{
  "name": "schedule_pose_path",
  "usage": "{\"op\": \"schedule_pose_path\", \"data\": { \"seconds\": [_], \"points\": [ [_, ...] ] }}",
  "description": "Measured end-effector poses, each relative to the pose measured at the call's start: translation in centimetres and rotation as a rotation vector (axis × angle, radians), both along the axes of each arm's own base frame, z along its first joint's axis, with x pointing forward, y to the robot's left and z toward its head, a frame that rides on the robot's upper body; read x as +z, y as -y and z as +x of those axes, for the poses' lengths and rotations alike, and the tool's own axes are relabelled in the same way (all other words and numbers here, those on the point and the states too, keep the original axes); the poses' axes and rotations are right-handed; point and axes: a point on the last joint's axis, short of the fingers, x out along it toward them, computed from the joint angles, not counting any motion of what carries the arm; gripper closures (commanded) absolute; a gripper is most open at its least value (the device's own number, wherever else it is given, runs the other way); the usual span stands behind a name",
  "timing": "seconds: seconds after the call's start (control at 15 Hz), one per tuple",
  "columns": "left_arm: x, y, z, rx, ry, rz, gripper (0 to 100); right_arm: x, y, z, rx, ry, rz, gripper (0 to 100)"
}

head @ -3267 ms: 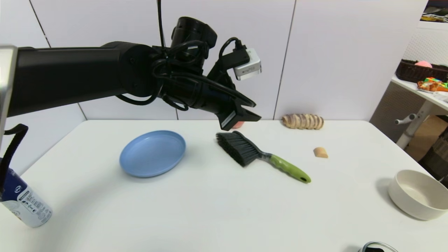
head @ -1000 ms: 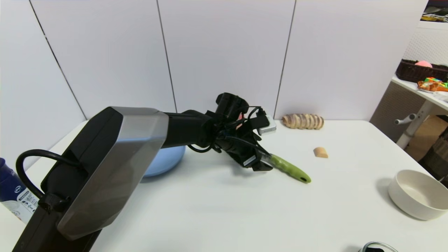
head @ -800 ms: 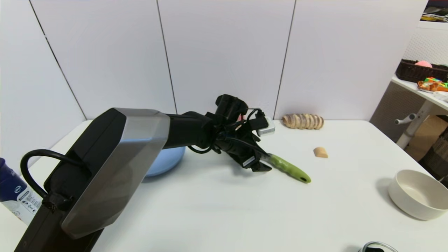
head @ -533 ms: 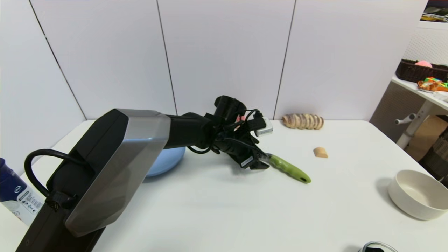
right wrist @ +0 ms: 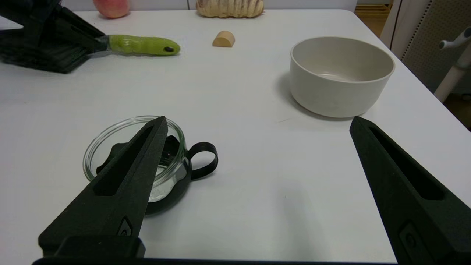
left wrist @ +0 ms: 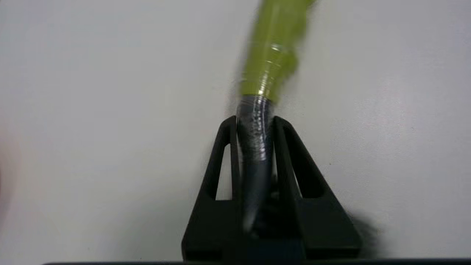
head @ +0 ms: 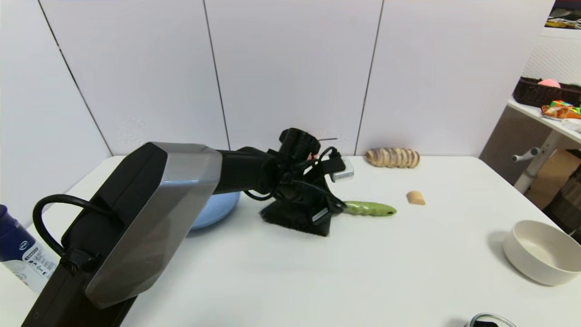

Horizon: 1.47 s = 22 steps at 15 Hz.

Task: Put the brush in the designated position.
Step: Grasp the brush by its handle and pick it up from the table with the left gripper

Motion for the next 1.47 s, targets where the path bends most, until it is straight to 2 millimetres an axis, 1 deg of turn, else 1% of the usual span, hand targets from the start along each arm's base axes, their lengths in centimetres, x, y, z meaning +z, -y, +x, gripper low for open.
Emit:
{"op": "schedule_pose_path", "data": {
  "seconds": [0.2, 0.4, 0.67, 0.87, 1.2, 1.33, 1.47],
  "points": [
    [-0.3, -0.4, -0.4, -0.006, -0.048, 0.041, 100, 0.0, 0.0, 0.0, 0.000, 0.000, 0.000, 0],
    [-0.1, -0.4, -0.5, -0.004, -0.046, 0.041, 100, 0.0, 0.0, 0.0, 0.000, 0.000, 0.001, 0],
    [1.2, -0.3, -0.5, -0.002, 0.002, 0.004, 100, 0.0, 0.0, 0.0, 0.000, 0.000, 0.000, 0],
    [3.6, -0.6, -1.0, -0.003, 0.046, -0.031, 100, 0.0, 0.0, 0.0, 0.000, 0.000, 0.000, 0],
    [8.6, -1.9, -2.4, 0.002, 0.130, -0.098, 100, 0.0, 0.0, 0.0, 0.000, 0.000, 0.000, 0],
    [10.9, -3.1, -2.7, 0.017, 0.170, -0.128, 100, 0.0, 0.0, 0.0, 0.000, 0.000, 0.000, 0],
    [13.0, -4.8, -2.8, 0.047, 0.211, -0.153, 100, 0.0, 0.0, 0.0, 0.000, 0.000, 0.000, 0]
  ]
}}
